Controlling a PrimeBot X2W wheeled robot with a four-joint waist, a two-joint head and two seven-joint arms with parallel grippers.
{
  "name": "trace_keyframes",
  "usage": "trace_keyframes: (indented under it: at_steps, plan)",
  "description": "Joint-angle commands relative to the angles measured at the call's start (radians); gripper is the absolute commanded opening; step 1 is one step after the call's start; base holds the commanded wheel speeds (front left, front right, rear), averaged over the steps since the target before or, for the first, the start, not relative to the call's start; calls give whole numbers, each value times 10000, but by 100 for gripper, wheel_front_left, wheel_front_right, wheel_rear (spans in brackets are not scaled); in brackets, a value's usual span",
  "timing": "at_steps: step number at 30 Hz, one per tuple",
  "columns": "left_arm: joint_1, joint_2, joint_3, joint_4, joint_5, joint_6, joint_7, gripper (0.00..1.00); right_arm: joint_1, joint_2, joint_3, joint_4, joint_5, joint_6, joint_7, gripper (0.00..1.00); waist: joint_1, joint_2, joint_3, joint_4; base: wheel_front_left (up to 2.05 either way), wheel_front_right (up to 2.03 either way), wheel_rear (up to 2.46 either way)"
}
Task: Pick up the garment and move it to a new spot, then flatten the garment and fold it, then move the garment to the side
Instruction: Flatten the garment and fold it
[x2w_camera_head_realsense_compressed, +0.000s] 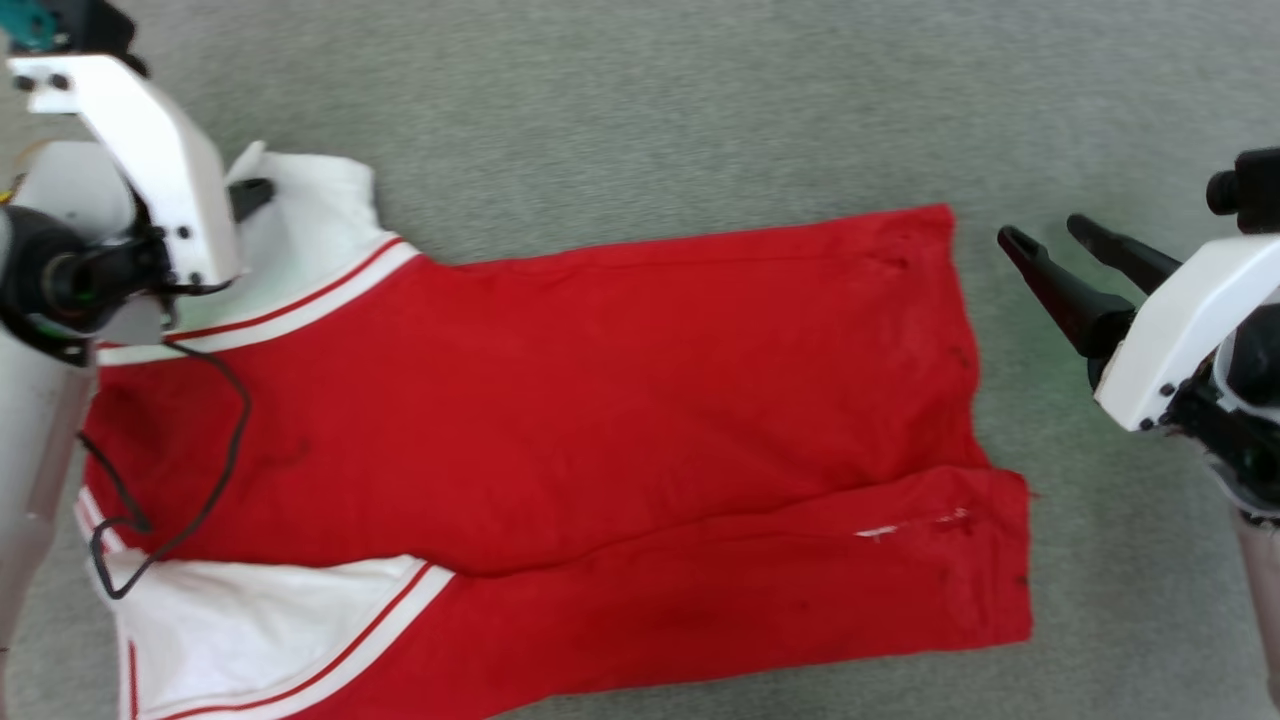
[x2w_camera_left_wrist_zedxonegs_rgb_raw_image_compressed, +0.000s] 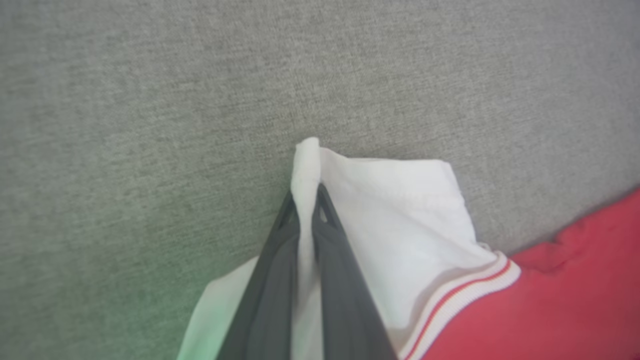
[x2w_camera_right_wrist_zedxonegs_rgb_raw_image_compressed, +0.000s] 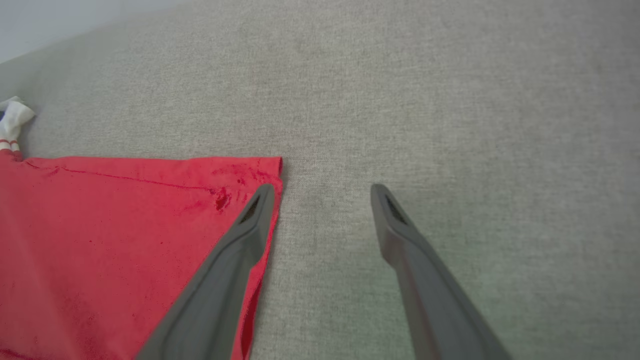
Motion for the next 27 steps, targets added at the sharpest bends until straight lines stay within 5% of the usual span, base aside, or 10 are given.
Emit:
trace_keyframes:
  at_steps: [1,12,13,14,15,27]
  plan:
    - [-16,-161,-118,-1,4,-65,-41,0,-255,-82,-25,110,93,-4,422,100,-1,0,-13,371,0,0,0]
    - [-330,-557,-132,-1000,126,-433,-851,0,-1115,-125,373,1116,-174,-4,3578,100,-1,0,292,1324,0,0,0]
    - [-295,-550,-137,-1041,144,-446,-898,0,-1130,-89,436,1253,-221,-4,3752,90,-1,0,292,1360,0,0,0]
    - [-258,-569,-130,-1075,135,-468,-954,0,-1124,-70,504,1328,-251,-4,3863,31,-1,0,290,1396,0,0,0]
    - [-211,-582,-132,-1104,130,-484,-996,0,-1094,-12,519,1415,-233,-4,3952,0,-1,0,273,1431,0,0,0]
    - [1103,-311,483,-1540,-28,-440,-2559,0,-934,-462,90,592,-925,-4,2565,0,-1,0,-900,1639,0,0,0]
